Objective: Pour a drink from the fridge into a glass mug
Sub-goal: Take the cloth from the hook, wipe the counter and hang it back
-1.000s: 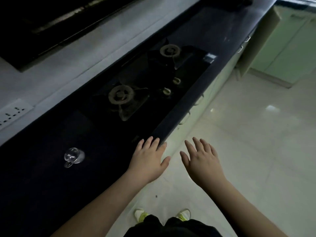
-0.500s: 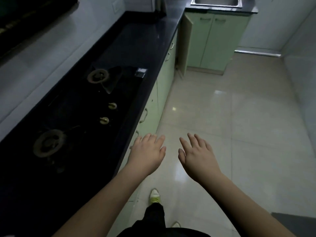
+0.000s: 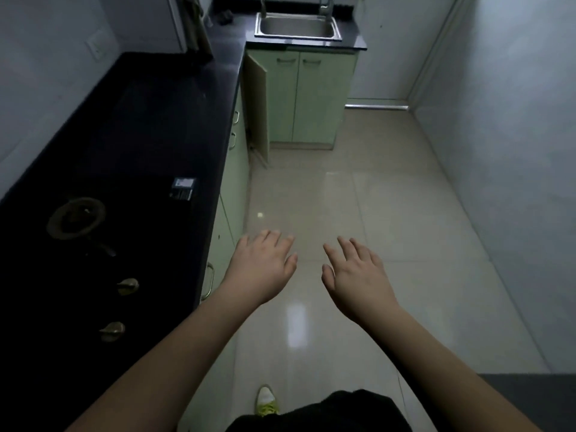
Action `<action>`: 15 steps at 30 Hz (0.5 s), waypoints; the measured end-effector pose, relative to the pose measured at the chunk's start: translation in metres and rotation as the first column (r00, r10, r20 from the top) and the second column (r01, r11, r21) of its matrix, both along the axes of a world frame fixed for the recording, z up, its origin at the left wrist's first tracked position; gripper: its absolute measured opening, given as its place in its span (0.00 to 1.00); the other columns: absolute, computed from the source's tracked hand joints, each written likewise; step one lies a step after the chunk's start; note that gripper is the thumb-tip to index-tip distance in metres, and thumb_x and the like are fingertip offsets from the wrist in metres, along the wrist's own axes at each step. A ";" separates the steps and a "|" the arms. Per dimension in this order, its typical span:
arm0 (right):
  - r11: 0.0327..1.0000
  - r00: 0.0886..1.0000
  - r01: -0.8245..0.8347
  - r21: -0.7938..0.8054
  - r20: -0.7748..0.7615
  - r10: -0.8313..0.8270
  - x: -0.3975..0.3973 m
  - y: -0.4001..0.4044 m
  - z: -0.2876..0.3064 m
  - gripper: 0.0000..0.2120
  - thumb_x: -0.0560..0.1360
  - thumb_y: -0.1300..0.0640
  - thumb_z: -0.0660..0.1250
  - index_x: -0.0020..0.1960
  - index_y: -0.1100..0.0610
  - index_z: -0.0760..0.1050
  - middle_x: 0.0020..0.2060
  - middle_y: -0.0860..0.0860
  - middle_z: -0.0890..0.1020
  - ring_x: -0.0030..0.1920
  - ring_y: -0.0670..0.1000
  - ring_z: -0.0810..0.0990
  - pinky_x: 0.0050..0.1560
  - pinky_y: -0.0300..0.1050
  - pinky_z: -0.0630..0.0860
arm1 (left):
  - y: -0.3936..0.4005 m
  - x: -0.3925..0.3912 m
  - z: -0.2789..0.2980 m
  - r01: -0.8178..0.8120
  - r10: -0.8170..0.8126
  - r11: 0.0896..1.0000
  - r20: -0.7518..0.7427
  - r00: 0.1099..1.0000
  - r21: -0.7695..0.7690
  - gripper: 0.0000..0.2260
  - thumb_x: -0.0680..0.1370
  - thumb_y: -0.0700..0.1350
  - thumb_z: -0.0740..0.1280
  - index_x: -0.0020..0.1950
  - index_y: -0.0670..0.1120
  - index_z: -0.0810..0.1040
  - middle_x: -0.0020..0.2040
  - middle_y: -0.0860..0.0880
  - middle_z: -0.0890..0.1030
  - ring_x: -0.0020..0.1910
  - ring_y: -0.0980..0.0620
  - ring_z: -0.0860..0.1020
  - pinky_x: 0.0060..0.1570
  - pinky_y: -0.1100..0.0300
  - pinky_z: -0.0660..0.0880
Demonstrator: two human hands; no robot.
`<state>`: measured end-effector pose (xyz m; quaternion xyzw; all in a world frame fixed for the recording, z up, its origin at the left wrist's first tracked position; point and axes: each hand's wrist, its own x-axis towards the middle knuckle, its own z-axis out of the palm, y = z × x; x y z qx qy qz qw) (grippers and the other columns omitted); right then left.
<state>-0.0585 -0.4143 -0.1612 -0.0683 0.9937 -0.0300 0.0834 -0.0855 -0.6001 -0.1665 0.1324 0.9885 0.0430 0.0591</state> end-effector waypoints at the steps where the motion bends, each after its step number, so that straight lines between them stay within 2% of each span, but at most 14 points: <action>1: 1.000 1.000 0.018 -0.005 -0.004 -0.018 -0.008 0.003 0.001 0.24 0.82 0.46 0.48 0.77 0.49 0.56 0.78 0.53 0.58 0.77 0.54 0.54 0.73 0.50 0.51 | 0.003 -0.010 0.001 0.014 -0.014 1.000 0.002 1.000 0.002 0.24 0.83 0.57 0.48 0.78 0.52 0.60 0.75 0.50 0.66 0.75 0.50 0.62 0.70 0.47 0.58; 7: 0.998 0.997 0.066 0.008 -0.034 -0.066 -0.067 0.023 0.004 0.24 0.82 0.46 0.50 0.76 0.49 0.58 0.77 0.53 0.60 0.76 0.55 0.56 0.71 0.51 0.55 | 0.030 -0.078 0.004 0.074 -0.074 0.997 0.006 0.997 -0.001 0.24 0.83 0.57 0.48 0.78 0.51 0.58 0.76 0.50 0.64 0.76 0.51 0.59 0.71 0.47 0.57; 15: 0.997 0.996 0.058 -0.047 -0.064 -0.061 -0.179 0.065 -0.001 0.23 0.81 0.46 0.50 0.75 0.49 0.60 0.76 0.52 0.61 0.75 0.55 0.58 0.72 0.51 0.55 | 0.076 -0.187 0.005 0.067 -0.067 0.997 -0.003 0.998 -0.032 0.24 0.84 0.57 0.49 0.78 0.52 0.59 0.77 0.50 0.64 0.76 0.51 0.58 0.73 0.47 0.57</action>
